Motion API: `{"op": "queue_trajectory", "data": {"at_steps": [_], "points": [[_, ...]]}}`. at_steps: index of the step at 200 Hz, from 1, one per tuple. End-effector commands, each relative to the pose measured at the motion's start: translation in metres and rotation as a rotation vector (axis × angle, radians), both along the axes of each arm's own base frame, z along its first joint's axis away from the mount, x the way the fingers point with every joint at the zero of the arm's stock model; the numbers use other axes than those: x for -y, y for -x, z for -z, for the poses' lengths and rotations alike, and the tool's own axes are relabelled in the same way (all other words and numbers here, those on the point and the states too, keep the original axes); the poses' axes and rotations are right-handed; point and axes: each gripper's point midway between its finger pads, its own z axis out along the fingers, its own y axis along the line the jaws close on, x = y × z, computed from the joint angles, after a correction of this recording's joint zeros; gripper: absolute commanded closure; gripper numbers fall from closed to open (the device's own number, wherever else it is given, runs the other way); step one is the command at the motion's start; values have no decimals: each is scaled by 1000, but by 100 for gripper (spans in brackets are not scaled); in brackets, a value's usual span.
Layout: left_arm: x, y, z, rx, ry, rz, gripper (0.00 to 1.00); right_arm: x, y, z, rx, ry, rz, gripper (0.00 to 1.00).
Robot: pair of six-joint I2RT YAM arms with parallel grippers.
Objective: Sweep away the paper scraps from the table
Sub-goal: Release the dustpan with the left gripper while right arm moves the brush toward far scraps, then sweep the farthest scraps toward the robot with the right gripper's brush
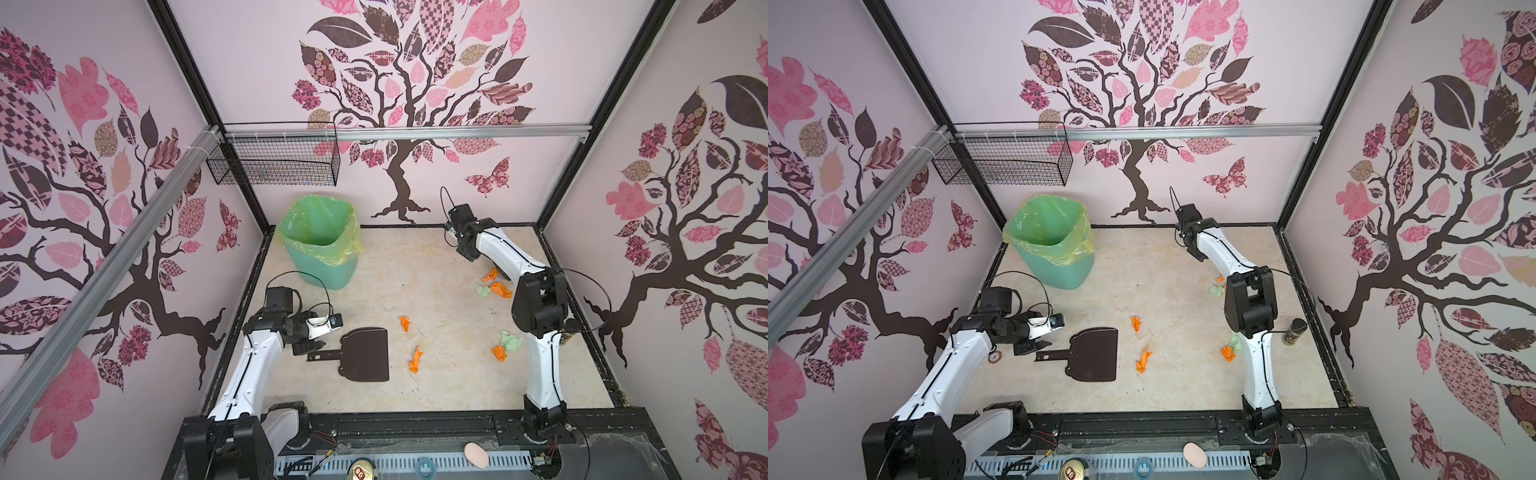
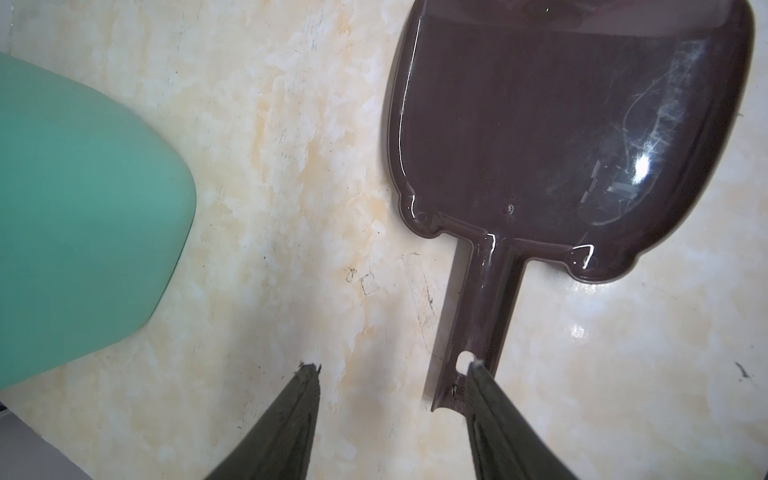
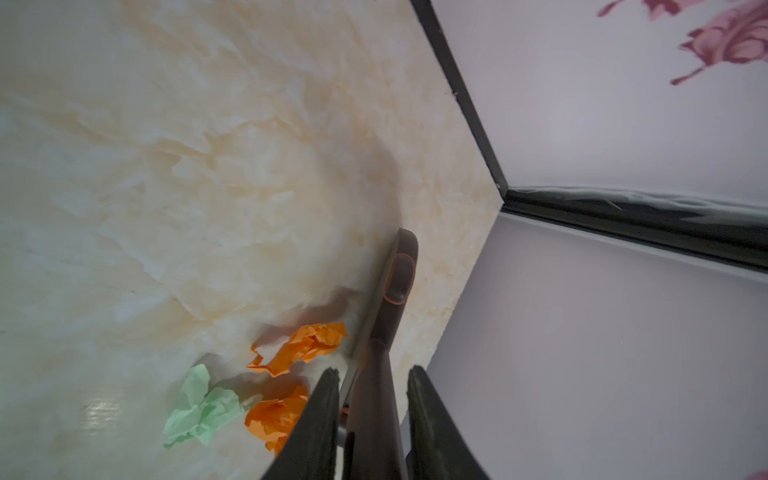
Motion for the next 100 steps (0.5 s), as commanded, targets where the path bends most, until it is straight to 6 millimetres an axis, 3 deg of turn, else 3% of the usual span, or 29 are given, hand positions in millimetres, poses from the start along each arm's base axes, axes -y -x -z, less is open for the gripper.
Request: {"op": "queue_trajectory", "data": {"at_steps": [1, 28, 56, 100], "points": [[4, -3, -4, 7, 38, -8, 42, -20, 13, -12, -5, -129, -62, 100], [4, -4, -6, 11, 41, -12, 42, -31, 47, 4, -53, -113, -142, 100], [4, -2, -9, 11, 40, -14, 42, -38, 75, -1, -58, -154, -133, 100], [3, 2, -10, 16, 32, -19, 42, -86, 125, -13, -62, -201, -250, 100]]}}
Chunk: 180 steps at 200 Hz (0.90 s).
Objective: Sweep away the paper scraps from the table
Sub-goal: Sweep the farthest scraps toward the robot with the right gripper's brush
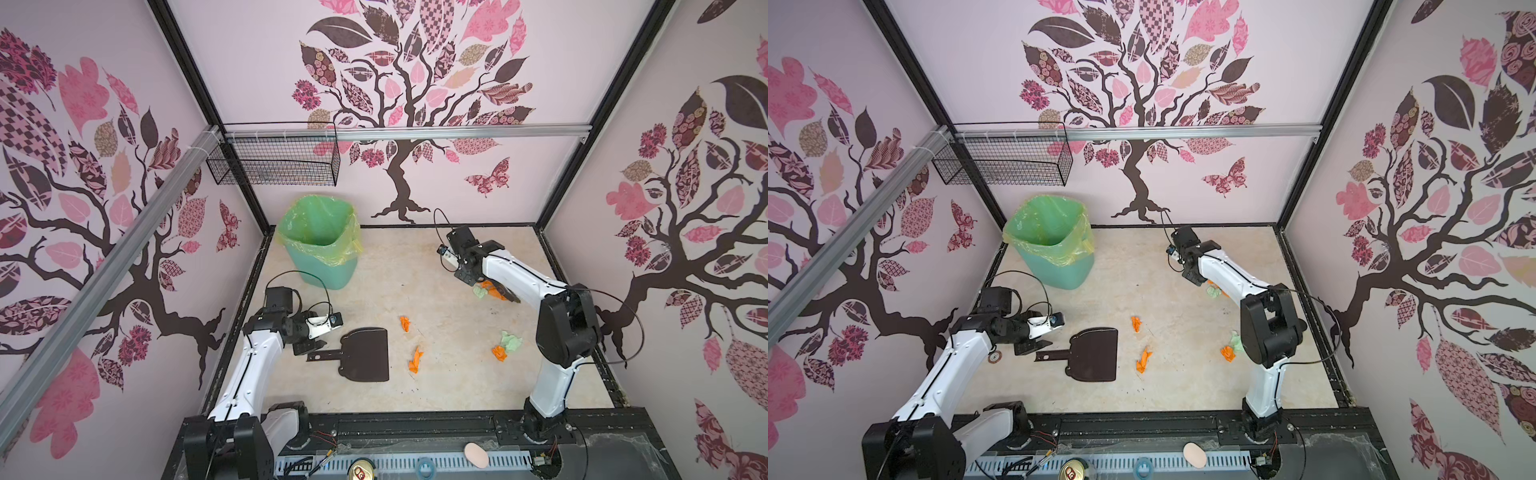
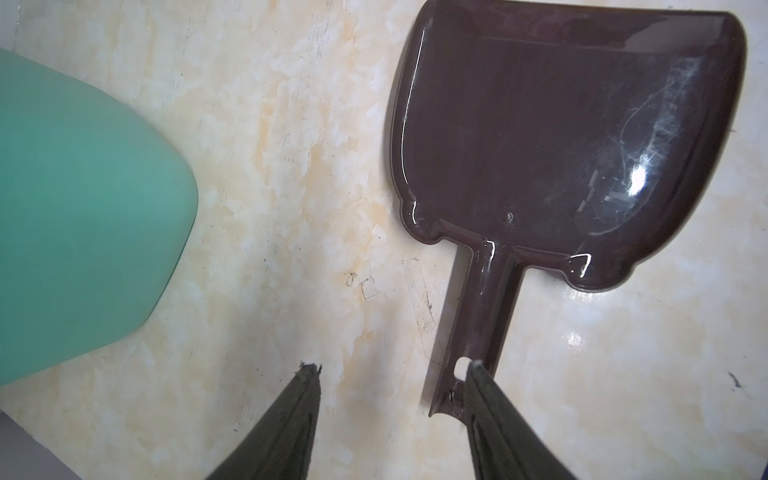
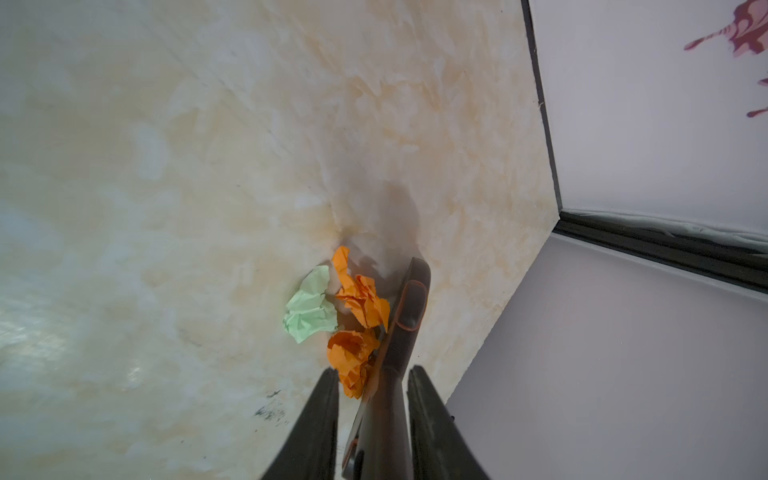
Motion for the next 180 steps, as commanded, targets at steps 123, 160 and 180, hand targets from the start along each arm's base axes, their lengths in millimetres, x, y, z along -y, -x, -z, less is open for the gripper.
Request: {"op": "queue_trajectory", "data": {"at_steps": [123, 160, 180], "points": [[2, 11, -3, 2, 14, -15, 42, -149, 203, -39, -137, -67, -441, 100], [-3, 8, 0, 6, -14, -18, 42, -142, 189, -95, 58, -86, -328, 100], [-3, 7, 0, 4, -15, -18, 42, -113, 152, -131, 184, -101, -93, 100]]}}
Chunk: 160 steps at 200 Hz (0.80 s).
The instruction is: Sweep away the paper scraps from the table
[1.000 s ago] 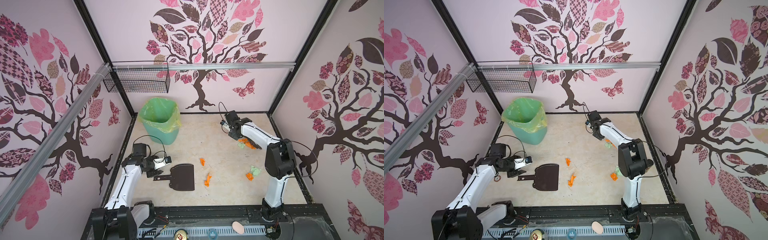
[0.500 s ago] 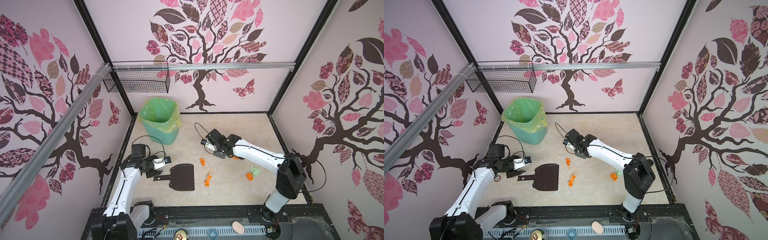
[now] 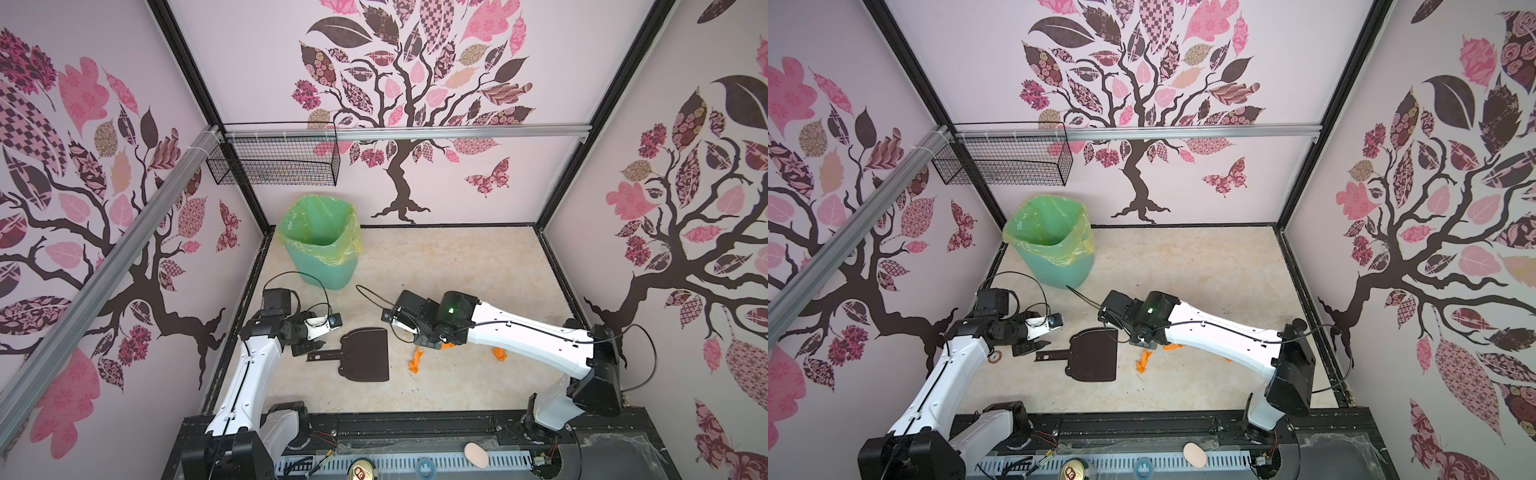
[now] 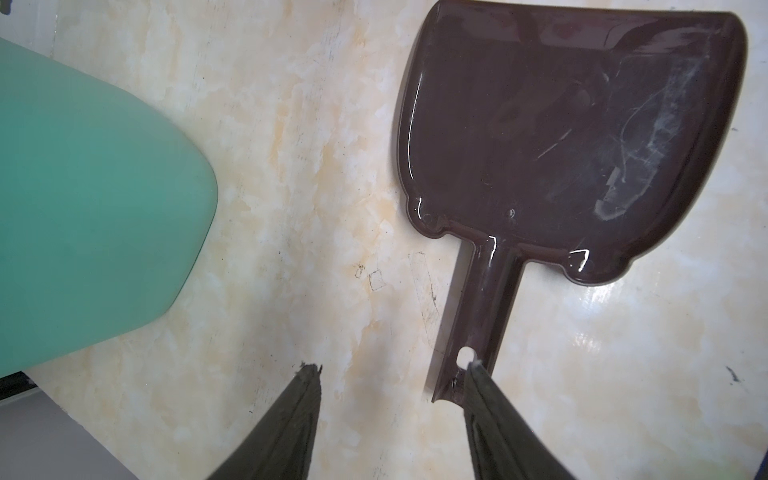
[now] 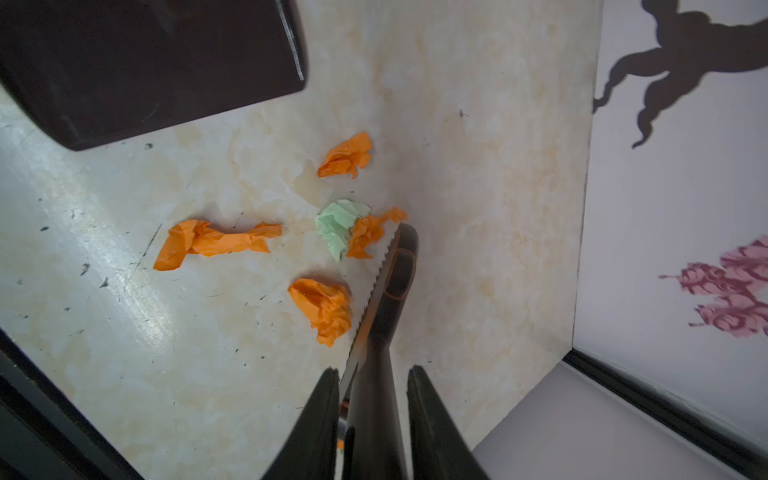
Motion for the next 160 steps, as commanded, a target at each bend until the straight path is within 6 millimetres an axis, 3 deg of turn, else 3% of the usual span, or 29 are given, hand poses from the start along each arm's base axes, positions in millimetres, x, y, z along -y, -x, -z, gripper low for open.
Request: {"op": "queue_trajectory", "data": {"at_steps": [1, 14, 45, 79, 114, 126, 140, 160], "points": [[0, 4, 7, -26, 3, -8, 42, 49, -42, -61, 184, -52, 312, 100], [1, 4, 7, -27, 11, -8, 42, 74, -54, -71, 199, -56, 440, 100], [2, 5, 7, -32, 26, -14, 42, 127, -55, -64, 196, 52, 646, 100], [2, 6, 11, -35, 25, -12, 42, 151, -55, -44, 208, 138, 675, 100], [2, 6, 13, -32, 20, -16, 42, 186, -71, -35, 216, 189, 800, 100], [2, 6, 13, -33, 20, -16, 42, 188, -80, -40, 243, 141, 849, 100], [2, 6, 15, -39, 25, -15, 42, 174, -88, -44, 221, 22, 872, 100], [4, 6, 16, -49, 39, -15, 42, 176, -87, -29, 166, 37, 936, 100]]}}
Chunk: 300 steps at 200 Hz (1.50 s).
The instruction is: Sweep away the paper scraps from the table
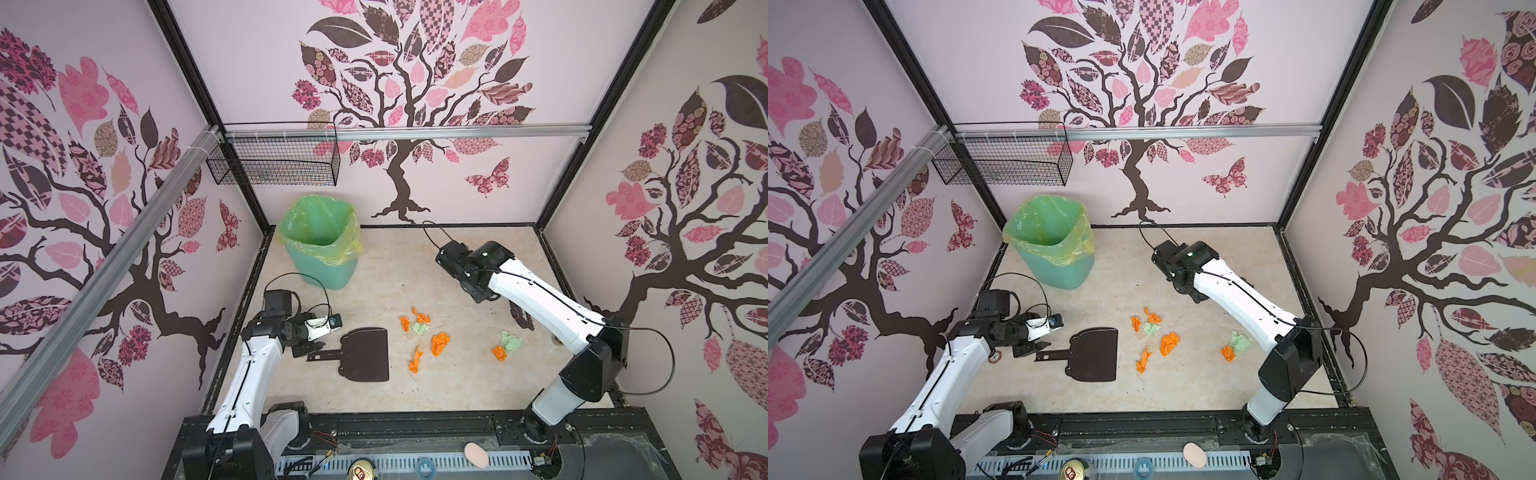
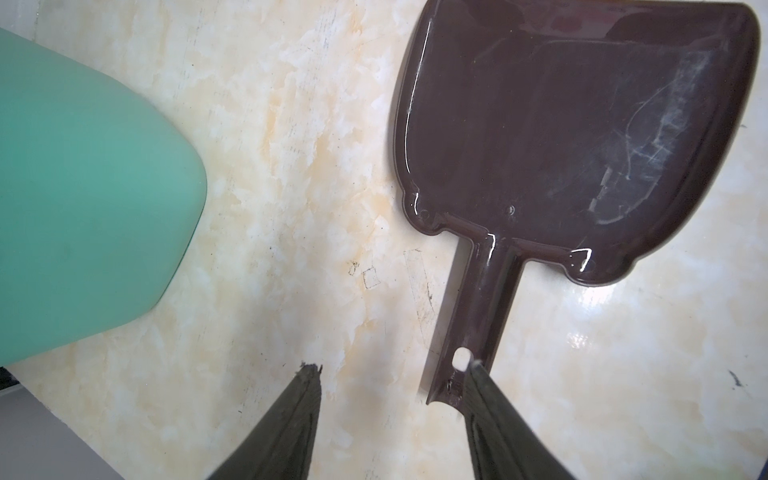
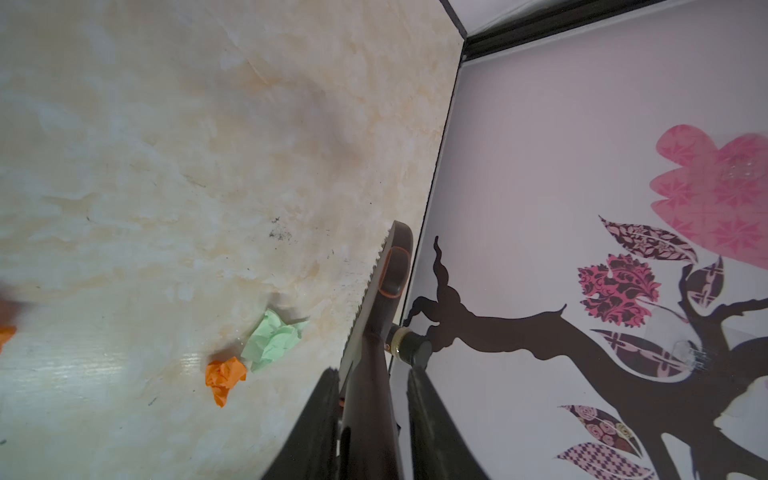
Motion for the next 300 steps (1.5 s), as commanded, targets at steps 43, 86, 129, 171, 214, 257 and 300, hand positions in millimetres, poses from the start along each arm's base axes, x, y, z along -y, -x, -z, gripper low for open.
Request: {"op": "queue_trajectory", "data": {"at_steps": [43, 86, 129, 171, 214, 257, 300], "points": [[6, 7, 10, -43, 46, -3, 42, 12, 20, 54, -69, -45, 238, 100], [2, 13, 19, -38, 16, 12, 43, 19, 31, 53, -38, -83, 262, 100], [4, 12, 18, -47, 37, 4, 42, 9, 37, 70, -107, -141, 242, 100], [1, 11, 19, -42, 17, 3, 43, -17, 47, 89, -206, -216, 167, 100], [-7, 4, 22, -46, -19, -1, 43, -61, 49, 91, -230, -257, 79, 100], [-16, 0, 25, -41, -55, -3, 43, -104, 37, 78, -185, -376, 39, 100], [-19, 8, 38, -90, -92, 51, 42, -140, 29, 58, -148, -483, -26, 100]]}}
